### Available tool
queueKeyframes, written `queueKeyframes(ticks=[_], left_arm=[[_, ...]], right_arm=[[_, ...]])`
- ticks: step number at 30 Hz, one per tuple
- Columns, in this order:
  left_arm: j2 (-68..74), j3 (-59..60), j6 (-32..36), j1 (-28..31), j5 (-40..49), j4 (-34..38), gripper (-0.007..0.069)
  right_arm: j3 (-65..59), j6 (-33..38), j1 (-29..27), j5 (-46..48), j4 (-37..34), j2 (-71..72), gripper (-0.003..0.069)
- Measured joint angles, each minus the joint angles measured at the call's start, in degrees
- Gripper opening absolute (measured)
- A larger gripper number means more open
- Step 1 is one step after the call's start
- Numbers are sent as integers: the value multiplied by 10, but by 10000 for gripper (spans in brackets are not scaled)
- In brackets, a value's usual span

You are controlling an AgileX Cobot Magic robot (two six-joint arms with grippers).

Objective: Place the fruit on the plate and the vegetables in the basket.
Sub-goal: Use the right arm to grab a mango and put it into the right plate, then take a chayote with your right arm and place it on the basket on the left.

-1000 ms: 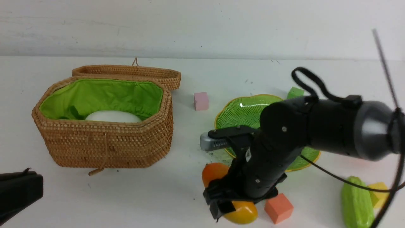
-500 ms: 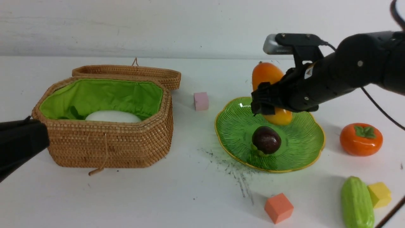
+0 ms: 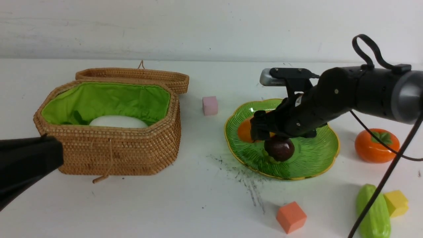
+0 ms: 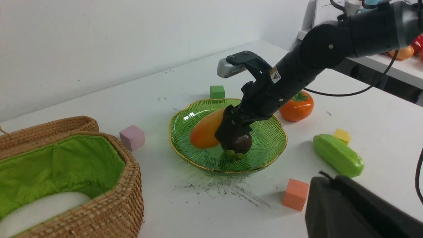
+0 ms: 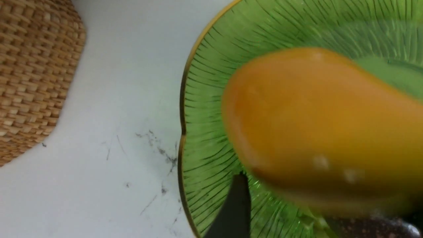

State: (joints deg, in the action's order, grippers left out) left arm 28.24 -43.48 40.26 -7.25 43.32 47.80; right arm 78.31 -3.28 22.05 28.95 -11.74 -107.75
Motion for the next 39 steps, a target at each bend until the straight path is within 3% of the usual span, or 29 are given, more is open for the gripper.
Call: queueKeyframes(ticks=[7, 14, 15, 18, 22, 25, 28, 30, 34, 39], left_arm=[[0, 0, 0, 0, 4, 1, -13], [0, 0, 2, 0, 43, 1, -10], [0, 0, 3, 0, 62, 1, -8], [0, 0, 3, 0, 79, 1, -8], [0, 0, 3, 0, 95, 1, -7], [0, 0, 3, 0, 96, 1, -7], [0, 0, 10, -7, 96, 1, -7], [0, 0, 25, -23, 98, 1, -7], [0, 0, 49, -48, 104, 1, -7], [0, 0, 61, -62, 104, -7, -7]], right_arm=[[45, 0, 0, 97, 16, 45, 554], [84, 0, 0, 281, 110, 139, 422], [85, -4, -1, 334, 139, 166, 376], [76, -22, -8, 377, 167, 195, 293], [20, -42, -46, 412, 178, 248, 147], [-52, -59, -92, 413, 154, 277, 104], [-119, -63, -131, 396, 111, 286, 114], [-178, -66, -157, 362, 63, 283, 161], [-237, -68, -173, 284, 30, 270, 291], [-262, -70, -175, 199, 23, 224, 522]])
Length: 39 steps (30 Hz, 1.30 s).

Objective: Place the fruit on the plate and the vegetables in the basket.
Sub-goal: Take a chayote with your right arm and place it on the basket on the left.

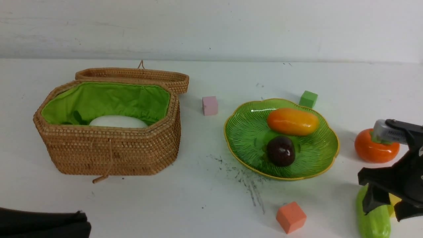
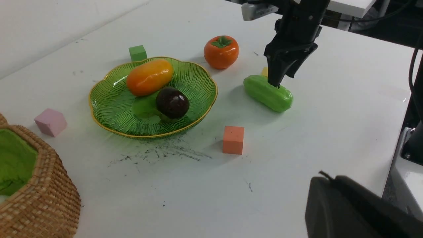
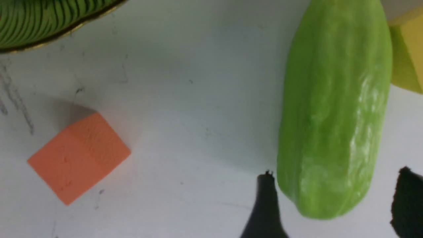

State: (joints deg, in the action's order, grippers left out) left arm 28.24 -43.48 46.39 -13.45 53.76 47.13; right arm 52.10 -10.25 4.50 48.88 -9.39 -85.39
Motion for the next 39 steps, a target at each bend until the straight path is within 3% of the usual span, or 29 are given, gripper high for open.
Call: queueKeyframes(ticks=[3, 6, 15, 19, 27, 30, 36, 39], left_arm=[[0, 0, 1, 0, 0, 0, -7], [0, 0, 1, 0, -1, 0, -7], [0, 0, 1, 0, -7, 0, -7], [0, 0, 1, 0, -9, 0, -7], [0, 0, 1, 0, -11, 0, -7], [0, 0, 0, 0, -25, -2, -7], [0, 0, -53, 0, -120, -42, -6], [0, 0, -155, 0, -190, -135, -5]], right_arm=[[0, -1, 0, -16, 2, -26, 580], [0, -1, 0, -22, 5, -46, 585], [0, -2, 0, -70, 11, -113, 507], [1, -2, 0, -73, 12, -130, 437], [6, -2, 0, -61, 10, -130, 434], [17, 7, 8, -11, -8, -89, 434], [129, 46, 68, 32, -59, -8, 434], [269, 121, 142, 30, -104, -25, 434]])
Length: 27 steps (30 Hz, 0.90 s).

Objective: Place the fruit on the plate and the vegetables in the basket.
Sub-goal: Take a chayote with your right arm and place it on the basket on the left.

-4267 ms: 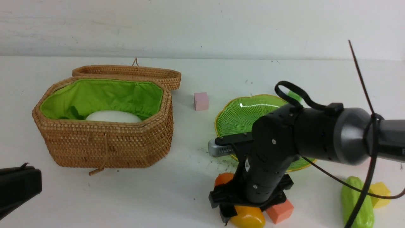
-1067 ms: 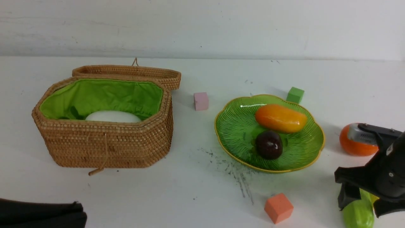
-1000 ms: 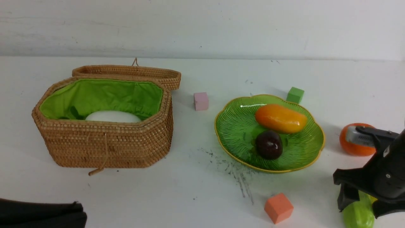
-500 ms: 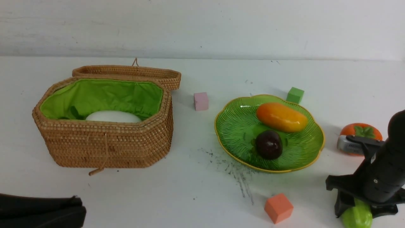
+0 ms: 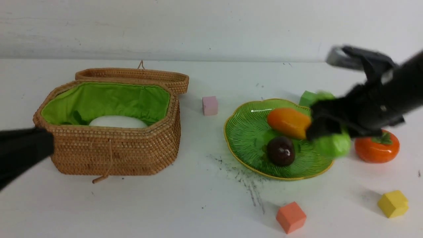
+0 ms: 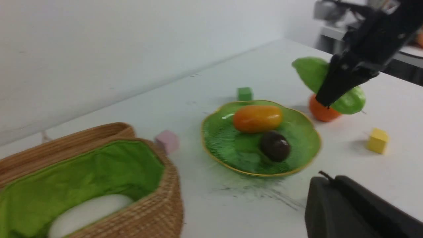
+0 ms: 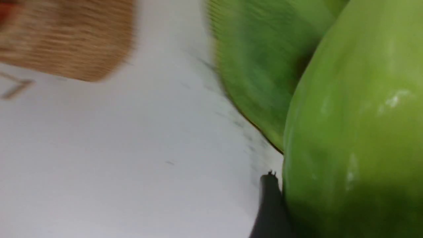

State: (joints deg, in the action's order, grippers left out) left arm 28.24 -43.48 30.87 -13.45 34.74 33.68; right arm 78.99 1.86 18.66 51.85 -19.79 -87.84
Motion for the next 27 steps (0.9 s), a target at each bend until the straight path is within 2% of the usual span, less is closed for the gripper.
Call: queueKeyframes(ticks=[1, 2, 9, 12, 19, 22, 25, 27], left_arm=[[0, 0, 0, 0, 0, -6, -5], [0, 0, -59, 0, -16, -53, -5], [0, 0, -317, 0, -22, -277, -3], [0, 0, -385, 0, -15, -330, -3], [0, 0, -412, 0, 1, -349, 1], [0, 0, -412, 0, 4, -349, 4], [0, 0, -412, 0, 7, -349, 4], [0, 0, -412, 0, 8, -349, 6]], right_arm=[[9, 4, 5, -1, -3, 0, 434], [80, 34, 42, -4, -18, -26, 434], [355, 118, 164, -32, -48, -211, 434], [447, 150, 196, -61, -48, -299, 434], [531, 200, 227, -128, -48, -421, 434], [533, 200, 228, -149, -47, -445, 497], [533, 200, 227, -147, -41, -448, 640], [534, 200, 227, -142, -39, -442, 671]])
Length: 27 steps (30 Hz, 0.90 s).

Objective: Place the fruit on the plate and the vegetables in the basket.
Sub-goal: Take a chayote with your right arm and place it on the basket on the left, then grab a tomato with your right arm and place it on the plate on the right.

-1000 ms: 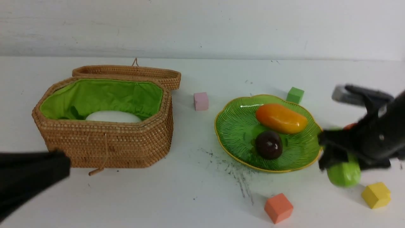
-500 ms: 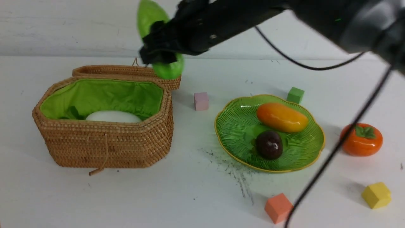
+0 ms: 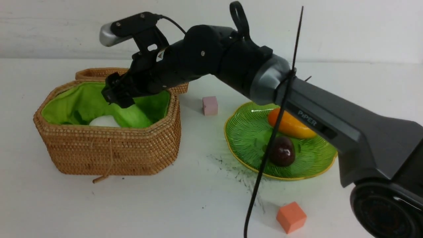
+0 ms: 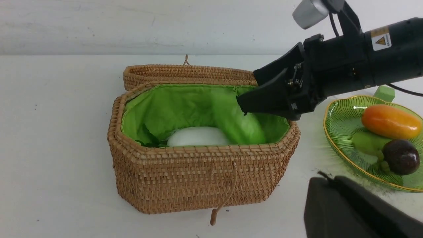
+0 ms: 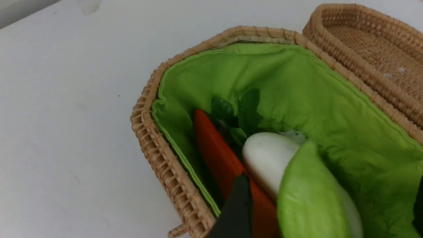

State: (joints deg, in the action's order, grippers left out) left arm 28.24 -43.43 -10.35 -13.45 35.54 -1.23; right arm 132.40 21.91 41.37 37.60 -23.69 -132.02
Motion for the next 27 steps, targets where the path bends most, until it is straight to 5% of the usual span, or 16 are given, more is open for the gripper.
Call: queueKeyframes(ticks=[4, 8, 11, 13, 17, 21, 27], left_arm=[[0, 0, 0, 0, 1, 5, 8], [0, 0, 27, 0, 5, 54, 8], [0, 0, 126, 0, 17, 152, 9], [0, 0, 164, 0, 23, 189, 9], [0, 0, 343, 0, 63, 360, 9], [0, 0, 446, 0, 89, 463, 9], [0, 0, 476, -1, 96, 485, 11]], right_arm=[[1, -2, -1, 43, 4, 30, 651], [2, -38, -13, 159, 32, 90, 534], [5, -83, -44, 293, 84, 163, 347], [6, -91, -58, 317, 102, 179, 268], [-17, -140, -117, 343, 151, 229, 14], [-94, -194, -184, 344, 207, 275, -16], [-248, -273, -323, 343, 266, 327, 1]])
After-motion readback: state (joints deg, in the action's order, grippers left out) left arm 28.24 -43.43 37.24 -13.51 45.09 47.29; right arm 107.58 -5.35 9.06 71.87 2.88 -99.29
